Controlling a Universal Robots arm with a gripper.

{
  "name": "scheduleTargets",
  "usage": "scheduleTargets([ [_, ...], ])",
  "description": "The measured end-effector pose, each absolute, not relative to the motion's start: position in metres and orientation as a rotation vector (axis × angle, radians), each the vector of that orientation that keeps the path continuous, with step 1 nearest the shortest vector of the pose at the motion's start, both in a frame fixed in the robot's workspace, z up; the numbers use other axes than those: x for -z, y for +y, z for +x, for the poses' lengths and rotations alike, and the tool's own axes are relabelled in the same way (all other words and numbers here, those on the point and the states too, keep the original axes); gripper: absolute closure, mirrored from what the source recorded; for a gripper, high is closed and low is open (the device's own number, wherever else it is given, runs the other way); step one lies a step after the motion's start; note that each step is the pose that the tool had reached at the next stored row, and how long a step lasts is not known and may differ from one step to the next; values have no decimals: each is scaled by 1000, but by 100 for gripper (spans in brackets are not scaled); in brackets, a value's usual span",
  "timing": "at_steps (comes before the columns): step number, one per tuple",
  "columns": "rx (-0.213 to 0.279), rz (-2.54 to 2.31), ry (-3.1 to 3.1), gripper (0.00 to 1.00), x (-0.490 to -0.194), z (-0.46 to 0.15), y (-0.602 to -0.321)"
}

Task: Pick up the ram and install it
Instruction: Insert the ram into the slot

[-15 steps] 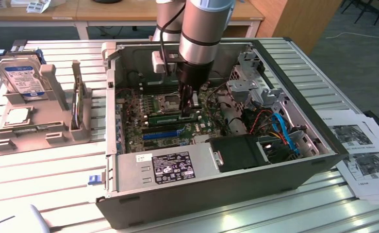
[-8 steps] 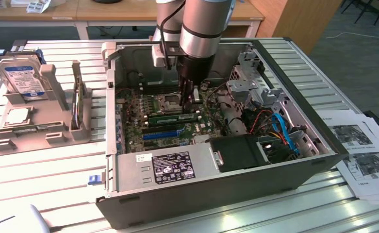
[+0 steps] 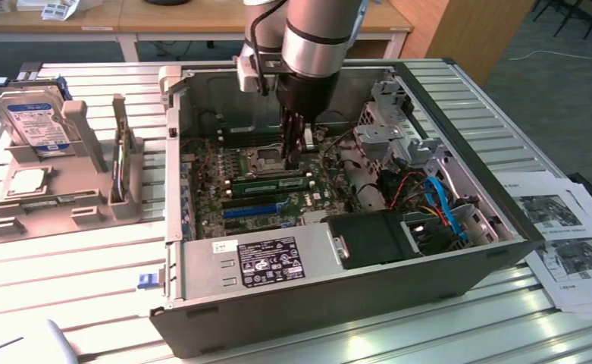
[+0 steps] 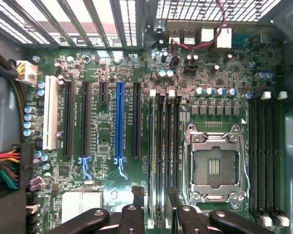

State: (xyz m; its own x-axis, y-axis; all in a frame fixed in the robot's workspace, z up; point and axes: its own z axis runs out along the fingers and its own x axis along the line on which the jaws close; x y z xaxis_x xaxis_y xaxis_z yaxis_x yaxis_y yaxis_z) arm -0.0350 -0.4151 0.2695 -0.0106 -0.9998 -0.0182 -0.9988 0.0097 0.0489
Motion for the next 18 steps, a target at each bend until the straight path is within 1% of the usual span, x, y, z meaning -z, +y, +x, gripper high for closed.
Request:
scheduleTargets([
  [18, 71, 2193, -2216, 69, -309, -35, -415],
])
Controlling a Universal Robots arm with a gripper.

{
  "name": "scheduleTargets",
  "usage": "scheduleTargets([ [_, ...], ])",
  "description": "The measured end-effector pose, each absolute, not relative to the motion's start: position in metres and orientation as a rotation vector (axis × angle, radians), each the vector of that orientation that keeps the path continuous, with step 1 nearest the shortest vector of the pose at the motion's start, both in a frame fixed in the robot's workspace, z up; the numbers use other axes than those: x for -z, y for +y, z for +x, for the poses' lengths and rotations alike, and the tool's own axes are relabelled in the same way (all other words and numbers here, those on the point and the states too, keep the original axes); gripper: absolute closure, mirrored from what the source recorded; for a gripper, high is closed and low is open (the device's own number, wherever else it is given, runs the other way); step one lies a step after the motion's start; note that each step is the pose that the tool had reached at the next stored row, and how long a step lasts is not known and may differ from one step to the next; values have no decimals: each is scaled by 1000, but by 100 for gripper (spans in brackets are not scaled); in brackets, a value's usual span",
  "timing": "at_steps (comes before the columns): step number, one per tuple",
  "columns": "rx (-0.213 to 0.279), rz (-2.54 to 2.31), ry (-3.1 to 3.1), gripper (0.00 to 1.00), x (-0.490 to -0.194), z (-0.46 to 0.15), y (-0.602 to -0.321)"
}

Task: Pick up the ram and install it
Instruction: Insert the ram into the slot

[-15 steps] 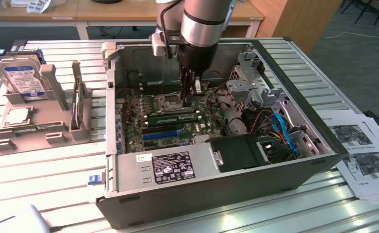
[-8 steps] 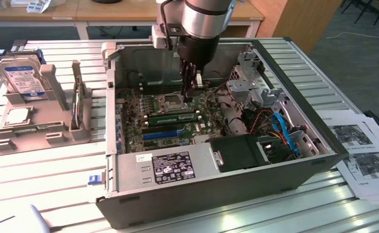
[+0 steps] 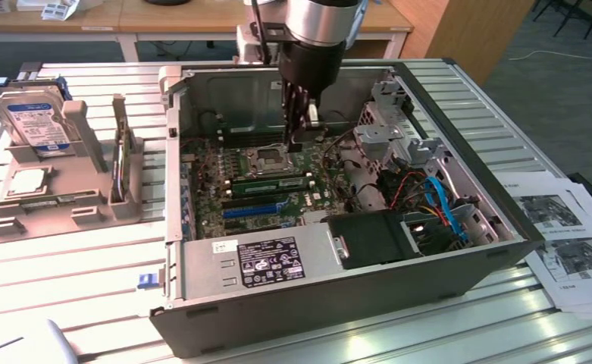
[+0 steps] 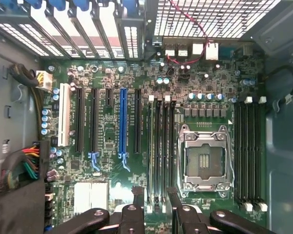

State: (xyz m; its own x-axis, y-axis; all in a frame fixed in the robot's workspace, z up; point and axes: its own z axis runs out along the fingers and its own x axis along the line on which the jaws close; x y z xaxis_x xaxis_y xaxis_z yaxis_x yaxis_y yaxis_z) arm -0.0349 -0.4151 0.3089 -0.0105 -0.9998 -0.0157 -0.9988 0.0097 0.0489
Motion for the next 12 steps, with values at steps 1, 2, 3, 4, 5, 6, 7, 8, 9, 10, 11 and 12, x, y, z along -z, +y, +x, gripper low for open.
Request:
scheduleTargets([
  [1, 71, 2193, -2215, 69, -311, -35, -415],
  [2, 70, 2193, -2215, 69, -313, -35, -415],
  [3, 70, 2192, -2215, 69, -315, -35, -415],
  [4, 69, 2192, -2215, 69, -317, -35, -415],
  [5, 69, 2192, -2215, 69, -319, -35, -415],
  [6, 68, 2192, -2214, 69, -320, -35, -415],
  [7, 67, 2191, -2214, 69, -322, -35, -415],
  [8, 66, 2191, -2214, 69, -323, -35, -415],
  [9, 66, 2191, -2213, 69, -325, -35, -415],
  [10, 65, 2190, -2213, 69, -326, -35, -415],
  [11, 64, 2190, -2213, 69, -327, -35, -415],
  [12, 63, 2190, -2212, 69, -329, -35, -415],
])
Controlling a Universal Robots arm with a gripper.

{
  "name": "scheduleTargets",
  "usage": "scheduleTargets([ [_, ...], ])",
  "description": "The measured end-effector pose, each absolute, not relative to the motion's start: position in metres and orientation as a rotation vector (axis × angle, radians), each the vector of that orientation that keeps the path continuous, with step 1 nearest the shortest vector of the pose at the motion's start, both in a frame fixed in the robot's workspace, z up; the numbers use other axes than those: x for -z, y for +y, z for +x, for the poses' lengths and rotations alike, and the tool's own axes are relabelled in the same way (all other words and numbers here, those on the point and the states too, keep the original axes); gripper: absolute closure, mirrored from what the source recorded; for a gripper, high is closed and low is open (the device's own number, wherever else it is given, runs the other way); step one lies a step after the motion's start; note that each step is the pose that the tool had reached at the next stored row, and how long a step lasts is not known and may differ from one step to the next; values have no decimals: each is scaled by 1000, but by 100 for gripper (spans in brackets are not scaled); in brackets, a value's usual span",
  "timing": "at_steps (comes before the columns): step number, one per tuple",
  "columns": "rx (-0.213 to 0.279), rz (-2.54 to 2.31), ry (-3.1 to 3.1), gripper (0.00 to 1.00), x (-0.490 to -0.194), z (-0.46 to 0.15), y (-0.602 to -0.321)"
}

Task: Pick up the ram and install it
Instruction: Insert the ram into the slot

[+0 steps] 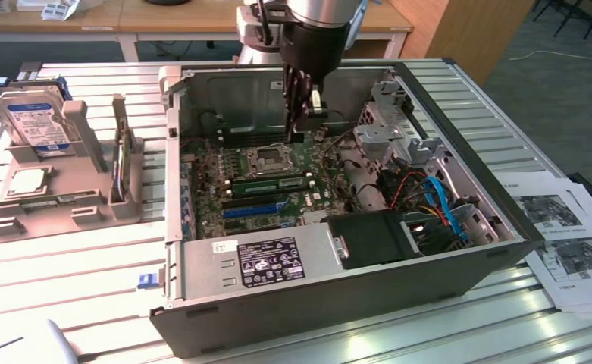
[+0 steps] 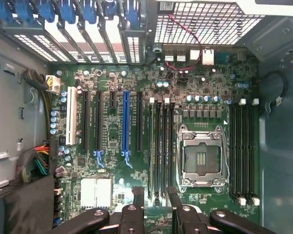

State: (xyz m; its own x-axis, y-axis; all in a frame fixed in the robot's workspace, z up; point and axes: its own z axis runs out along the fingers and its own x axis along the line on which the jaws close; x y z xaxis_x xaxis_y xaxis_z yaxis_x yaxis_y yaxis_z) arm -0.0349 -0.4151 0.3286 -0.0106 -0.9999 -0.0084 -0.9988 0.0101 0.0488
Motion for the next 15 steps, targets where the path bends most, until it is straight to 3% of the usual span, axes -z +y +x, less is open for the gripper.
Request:
scheduleTargets([
  [15, 56, 2186, -2209, 69, -340, -35, -415],
])
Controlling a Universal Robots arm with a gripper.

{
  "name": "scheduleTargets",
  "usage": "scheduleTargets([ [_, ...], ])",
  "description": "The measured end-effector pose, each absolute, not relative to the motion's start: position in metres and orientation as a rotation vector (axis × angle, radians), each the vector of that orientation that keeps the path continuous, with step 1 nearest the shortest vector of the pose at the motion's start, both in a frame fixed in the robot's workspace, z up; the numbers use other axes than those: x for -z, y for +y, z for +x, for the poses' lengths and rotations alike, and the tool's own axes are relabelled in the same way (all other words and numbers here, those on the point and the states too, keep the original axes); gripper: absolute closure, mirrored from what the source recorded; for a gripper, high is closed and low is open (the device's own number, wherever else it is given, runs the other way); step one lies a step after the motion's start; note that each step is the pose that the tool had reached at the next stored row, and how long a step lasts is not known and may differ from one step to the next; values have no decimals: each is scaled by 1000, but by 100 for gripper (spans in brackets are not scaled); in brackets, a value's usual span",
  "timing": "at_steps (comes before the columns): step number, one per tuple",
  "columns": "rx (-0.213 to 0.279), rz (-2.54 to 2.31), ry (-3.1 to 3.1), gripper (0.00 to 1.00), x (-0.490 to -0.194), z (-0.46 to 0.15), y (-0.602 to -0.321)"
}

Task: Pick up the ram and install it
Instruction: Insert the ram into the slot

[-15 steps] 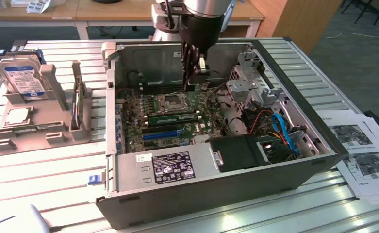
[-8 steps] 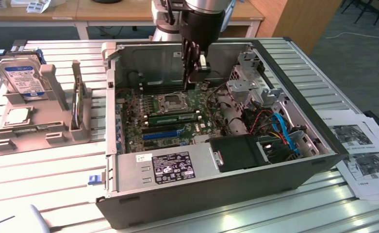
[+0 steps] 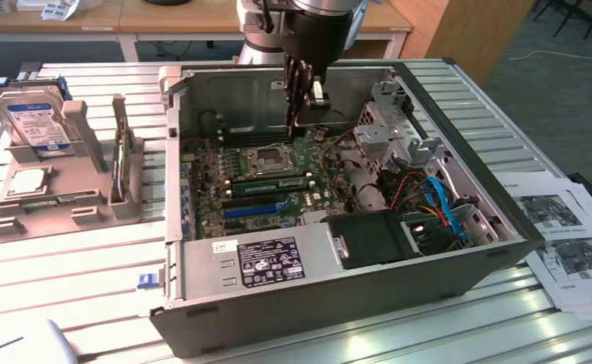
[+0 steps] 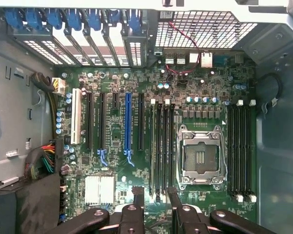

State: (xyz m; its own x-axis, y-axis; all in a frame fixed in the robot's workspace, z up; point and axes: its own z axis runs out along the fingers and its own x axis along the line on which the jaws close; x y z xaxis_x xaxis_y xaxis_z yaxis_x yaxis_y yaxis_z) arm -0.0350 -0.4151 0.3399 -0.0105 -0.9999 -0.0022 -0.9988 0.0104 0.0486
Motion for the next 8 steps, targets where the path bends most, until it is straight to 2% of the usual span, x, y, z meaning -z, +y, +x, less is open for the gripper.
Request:
scheduleTargets([
  [8, 50, 2191, -2210, 69, -340, -37, -415],
])
